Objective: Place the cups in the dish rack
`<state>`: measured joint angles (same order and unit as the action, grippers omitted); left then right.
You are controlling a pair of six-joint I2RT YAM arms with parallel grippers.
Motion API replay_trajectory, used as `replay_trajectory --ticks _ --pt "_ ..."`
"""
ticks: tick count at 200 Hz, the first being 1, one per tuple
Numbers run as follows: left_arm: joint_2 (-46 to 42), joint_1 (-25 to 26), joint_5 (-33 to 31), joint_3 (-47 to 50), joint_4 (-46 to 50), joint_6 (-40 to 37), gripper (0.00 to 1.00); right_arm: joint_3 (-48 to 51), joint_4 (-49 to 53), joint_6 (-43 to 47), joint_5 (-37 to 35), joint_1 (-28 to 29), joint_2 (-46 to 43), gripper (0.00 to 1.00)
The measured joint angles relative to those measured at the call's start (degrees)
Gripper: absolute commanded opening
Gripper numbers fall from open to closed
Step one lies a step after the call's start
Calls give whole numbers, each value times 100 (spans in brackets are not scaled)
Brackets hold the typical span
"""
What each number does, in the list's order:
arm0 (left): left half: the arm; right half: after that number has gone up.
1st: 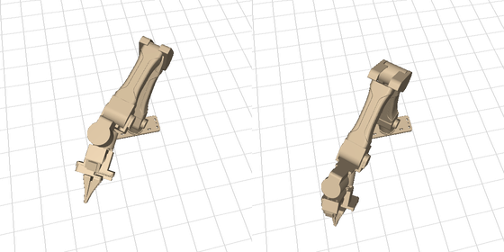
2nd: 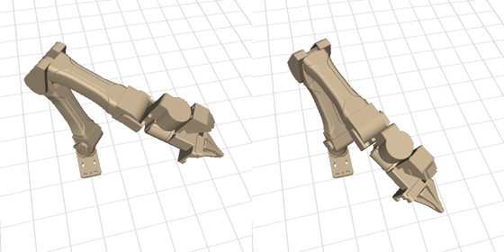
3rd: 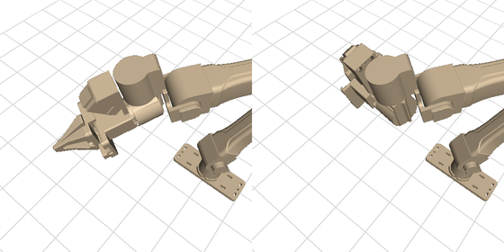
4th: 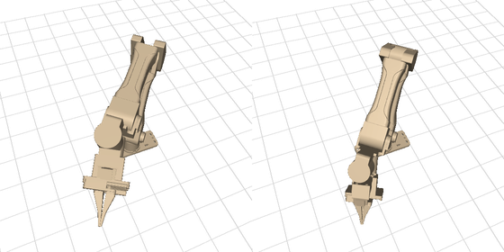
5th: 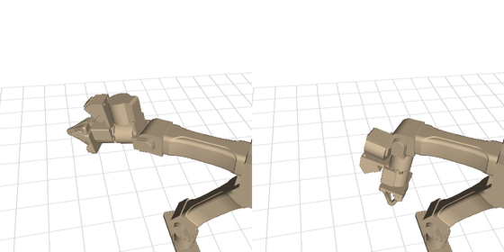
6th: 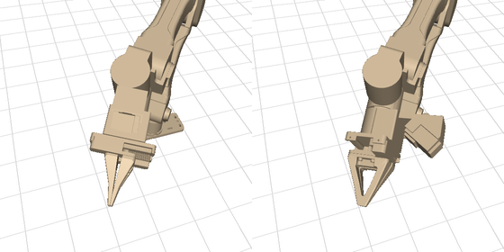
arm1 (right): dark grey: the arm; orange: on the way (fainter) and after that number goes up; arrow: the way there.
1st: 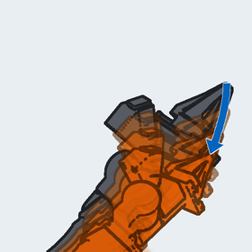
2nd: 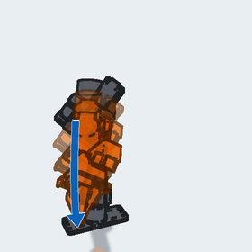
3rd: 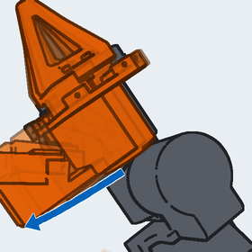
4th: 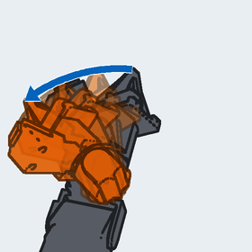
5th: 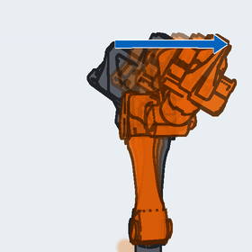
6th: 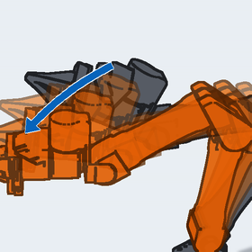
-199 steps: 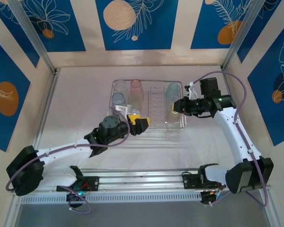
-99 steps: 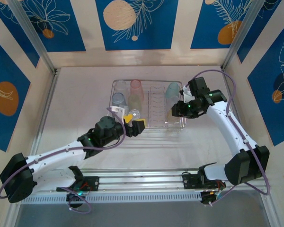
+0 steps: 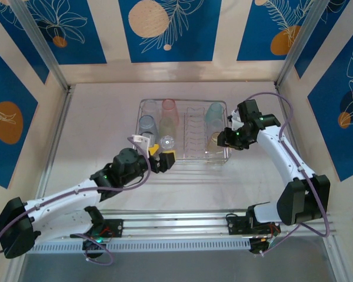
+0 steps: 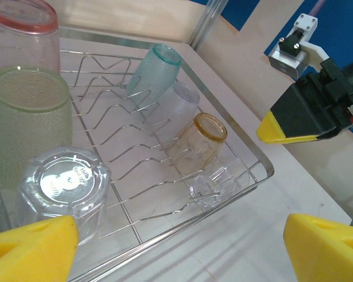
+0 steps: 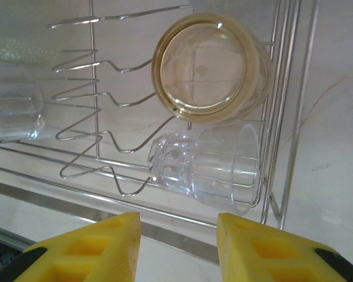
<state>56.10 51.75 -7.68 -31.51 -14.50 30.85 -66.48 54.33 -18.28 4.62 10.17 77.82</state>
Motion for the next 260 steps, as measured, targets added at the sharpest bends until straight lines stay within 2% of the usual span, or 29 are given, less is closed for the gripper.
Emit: replay_trajectory --ticks 52,98,170,218,260 --pt "-68 0 -59 50 66 -66 90 33 -219 22 81 -31 354 38" --pt "-68 0 -142 50 216 -146 89 35 -223 24 -240 136 579 40" --pt "-33 0 -166 50 417 -175 89 -341 116 7 -1036 649 1016 50" --pt "2 0 -188 50 566 -295 89 -955 719 -87 -1113 765 1565 61" --pt "2 0 -203 50 610 -341 88 -1515 1196 -234 -1246 800 2063 62"
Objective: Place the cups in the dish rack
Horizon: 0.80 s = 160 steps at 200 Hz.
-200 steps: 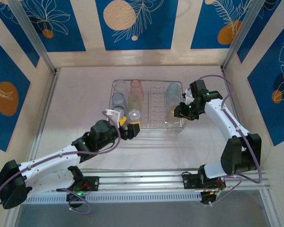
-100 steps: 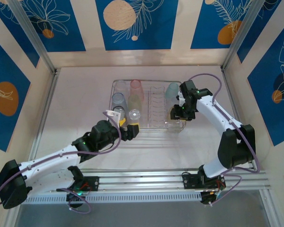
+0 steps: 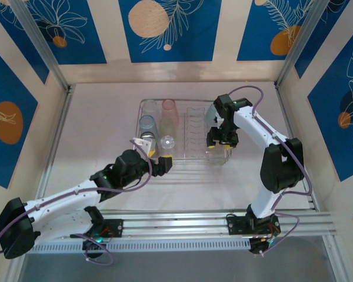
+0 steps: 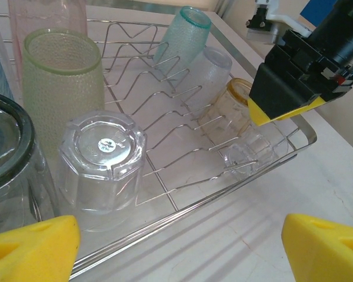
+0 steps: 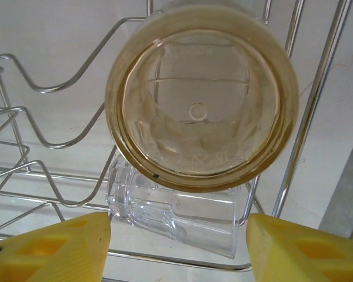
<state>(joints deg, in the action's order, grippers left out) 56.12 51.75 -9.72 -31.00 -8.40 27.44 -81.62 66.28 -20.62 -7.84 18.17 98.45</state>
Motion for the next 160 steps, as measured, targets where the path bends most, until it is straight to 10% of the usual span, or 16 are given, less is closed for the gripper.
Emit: replay_trajectory --ticks 160 --pt "131 0 -2 -59 216 -256 90 -1180 273 -245 -1043 372 1106 66"
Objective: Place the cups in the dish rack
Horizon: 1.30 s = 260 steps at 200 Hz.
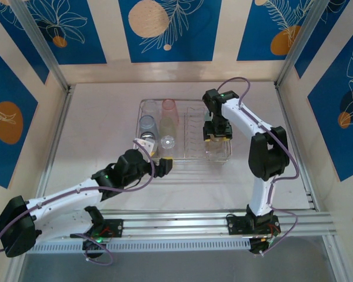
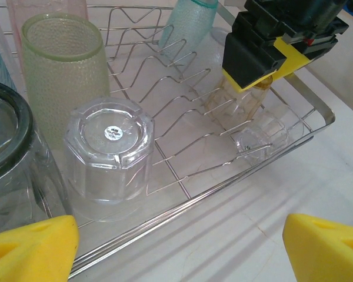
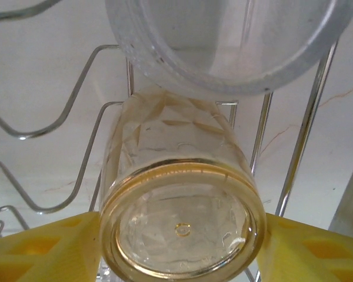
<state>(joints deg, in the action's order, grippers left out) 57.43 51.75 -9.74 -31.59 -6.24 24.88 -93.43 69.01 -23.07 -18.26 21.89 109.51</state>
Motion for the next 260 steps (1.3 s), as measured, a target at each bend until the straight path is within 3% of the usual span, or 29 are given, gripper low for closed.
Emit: replay_trajectory --ticks 106,151,206,260 --pt "-101 0 0 0 120 4 89 -90 55 2 -352 179 39 50" --pt "-96 0 0 0 120 4 89 232 -223 4 -577 291 -490 44" --pt "15 0 4 0 118 4 89 356 -444 35 -785 317 -1716 45" --pt "74 0 26 0 114 4 89 354 -319 201 -874 -109 -2151 44"
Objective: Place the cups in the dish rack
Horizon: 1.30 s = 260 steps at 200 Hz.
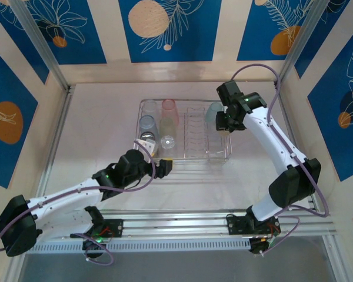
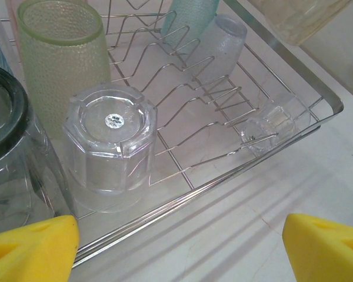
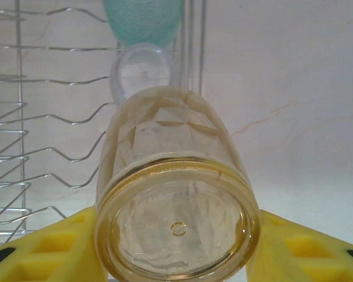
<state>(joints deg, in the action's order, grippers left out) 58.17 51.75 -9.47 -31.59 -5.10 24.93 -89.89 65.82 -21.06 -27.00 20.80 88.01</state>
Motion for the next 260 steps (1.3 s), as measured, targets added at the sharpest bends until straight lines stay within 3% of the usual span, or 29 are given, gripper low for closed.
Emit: replay_trajectory --ticks 30,72,172,219,260 --pt "39 0 2 0 -2 0 89 2 -28 44 129 -125 -72 44" --pt "50 0 2 0 2 0 89 -129 -31 61 428 197 13 43" --pt "-66 0 -17 2 11 2 89 -1517 46 168 595 1154 1676 44" --pt "-179 0 -85 9 26 2 89 -1700 177 216 579 1235 2024 48" --pt "-184 0 -114 26 50 2 89 -1700 243 227 577 1213 2109 61"
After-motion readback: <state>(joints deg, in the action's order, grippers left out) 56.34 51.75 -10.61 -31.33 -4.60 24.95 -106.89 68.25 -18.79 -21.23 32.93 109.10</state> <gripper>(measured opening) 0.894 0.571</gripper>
